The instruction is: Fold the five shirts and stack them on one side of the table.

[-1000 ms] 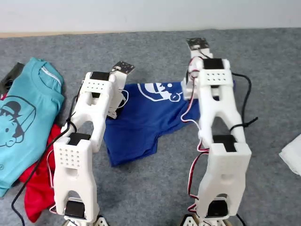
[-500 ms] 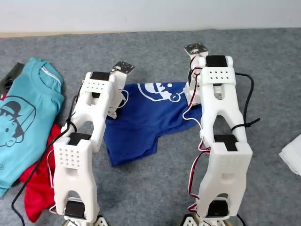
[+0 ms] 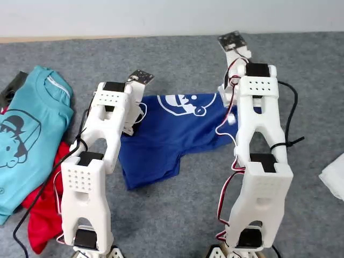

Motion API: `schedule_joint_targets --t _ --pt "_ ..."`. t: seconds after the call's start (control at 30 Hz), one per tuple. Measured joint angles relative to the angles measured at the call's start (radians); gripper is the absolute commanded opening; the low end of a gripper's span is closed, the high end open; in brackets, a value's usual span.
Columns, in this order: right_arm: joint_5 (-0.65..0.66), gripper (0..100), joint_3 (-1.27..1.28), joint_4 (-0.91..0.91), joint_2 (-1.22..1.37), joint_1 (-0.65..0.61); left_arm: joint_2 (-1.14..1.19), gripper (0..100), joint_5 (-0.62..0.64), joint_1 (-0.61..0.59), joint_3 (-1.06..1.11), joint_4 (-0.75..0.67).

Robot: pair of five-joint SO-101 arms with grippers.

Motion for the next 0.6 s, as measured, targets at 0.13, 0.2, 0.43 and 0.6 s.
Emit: schedule_joint_targets --t 0.13,0.2,0.43,0.6 --pt "0.025 20.6 0.0 0.003 0.0 -0.046 0.0 0 0.0 0.0 0.0 0.0" --pt "0.028 20.6 0.0 0.048 0.0 -0.052 0.0 0 0.0 0.0 0.0 0.0" --pt "0.028 20.6 0.0 0.247 0.0 -0.044 0.0 0 0.0 0.0 0.0 0.0" --pt "-0.02 20.8 0.0 0.33 0.0 0.023 0.0 0 0.0 0.0 0.0 0.0"
